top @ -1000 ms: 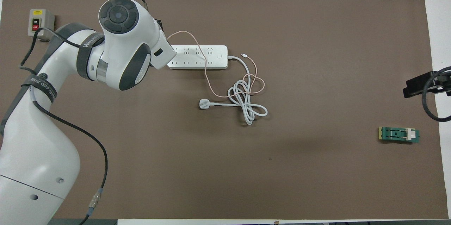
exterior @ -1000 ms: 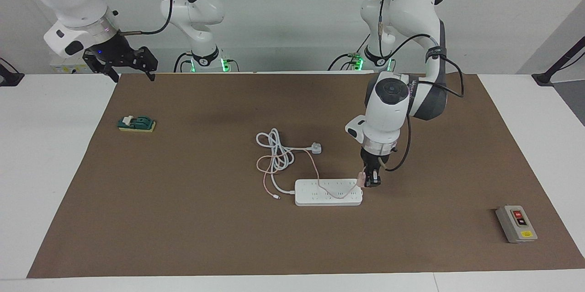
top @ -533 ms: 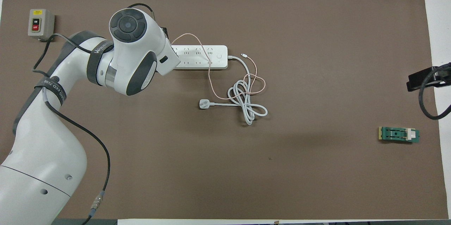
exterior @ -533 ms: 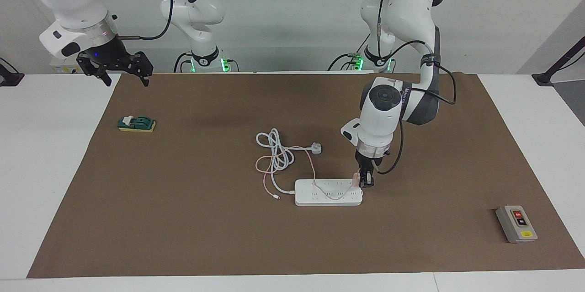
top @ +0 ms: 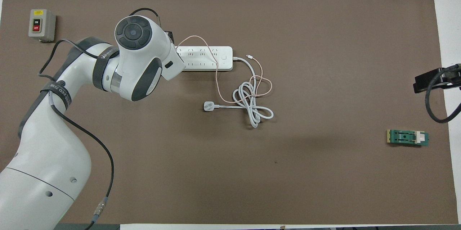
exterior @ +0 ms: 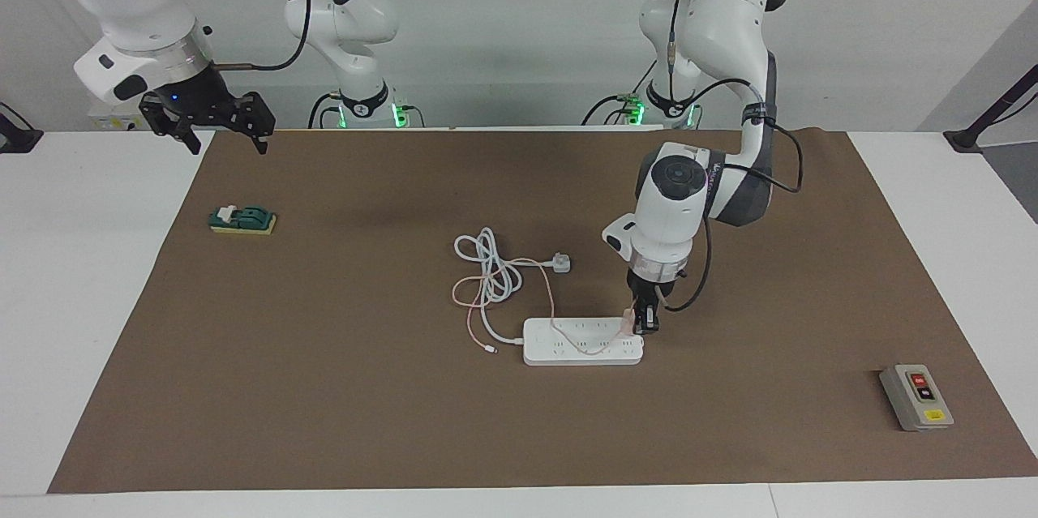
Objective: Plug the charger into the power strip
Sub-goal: 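Push the charger prongs into the power strip socket with the left gripper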
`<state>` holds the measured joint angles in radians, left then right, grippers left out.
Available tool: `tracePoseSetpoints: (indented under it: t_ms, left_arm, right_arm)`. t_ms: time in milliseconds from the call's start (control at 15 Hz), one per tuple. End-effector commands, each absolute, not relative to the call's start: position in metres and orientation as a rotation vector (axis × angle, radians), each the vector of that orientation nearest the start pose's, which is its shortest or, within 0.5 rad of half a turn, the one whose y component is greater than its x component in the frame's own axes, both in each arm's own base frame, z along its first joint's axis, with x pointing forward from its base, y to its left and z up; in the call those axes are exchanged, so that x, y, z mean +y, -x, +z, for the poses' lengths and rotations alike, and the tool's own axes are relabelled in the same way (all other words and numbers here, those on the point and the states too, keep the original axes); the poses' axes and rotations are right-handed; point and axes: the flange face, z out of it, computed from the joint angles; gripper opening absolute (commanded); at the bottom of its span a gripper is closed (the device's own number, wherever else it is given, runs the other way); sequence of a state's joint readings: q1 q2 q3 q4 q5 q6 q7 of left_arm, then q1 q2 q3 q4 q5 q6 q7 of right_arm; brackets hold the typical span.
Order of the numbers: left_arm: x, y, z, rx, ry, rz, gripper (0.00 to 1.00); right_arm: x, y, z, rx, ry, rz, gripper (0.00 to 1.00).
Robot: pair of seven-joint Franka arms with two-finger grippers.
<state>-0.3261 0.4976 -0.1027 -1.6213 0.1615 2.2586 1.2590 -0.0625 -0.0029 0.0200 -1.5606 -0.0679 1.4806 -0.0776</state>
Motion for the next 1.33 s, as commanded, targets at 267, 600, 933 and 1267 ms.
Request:
tracePoseSetpoints:
  t_ms: [267, 600, 933, 1267]
  left_arm:
    - [-0.281, -0.622, 0.343, 2.345, 1.899, -0.112, 0.0]
    - [-0.279, -0.62, 0.343, 2.343, 1.912, -0.091, 0.0]
    - [-0.277, -0.621, 0.342, 2.341, 1.915, -0.088, 0.0]
    - [-0.278, -0.608, 0.331, 2.309, 1.975, -0.061, 0.0]
  right_arm:
    - [-0.029, -0.541, 0.624, -0.033, 3.155, 0.099, 1.0]
    - [-0.027, -0.54, 0.625, -0.043, 3.144, 0.1, 1.0]
    - [-0.028, -0.54, 0.625, -0.038, 3.137, 0.096, 1.0]
    - [-0.021, -0.541, 0.626, -0.048, 3.139, 0.094, 1.0]
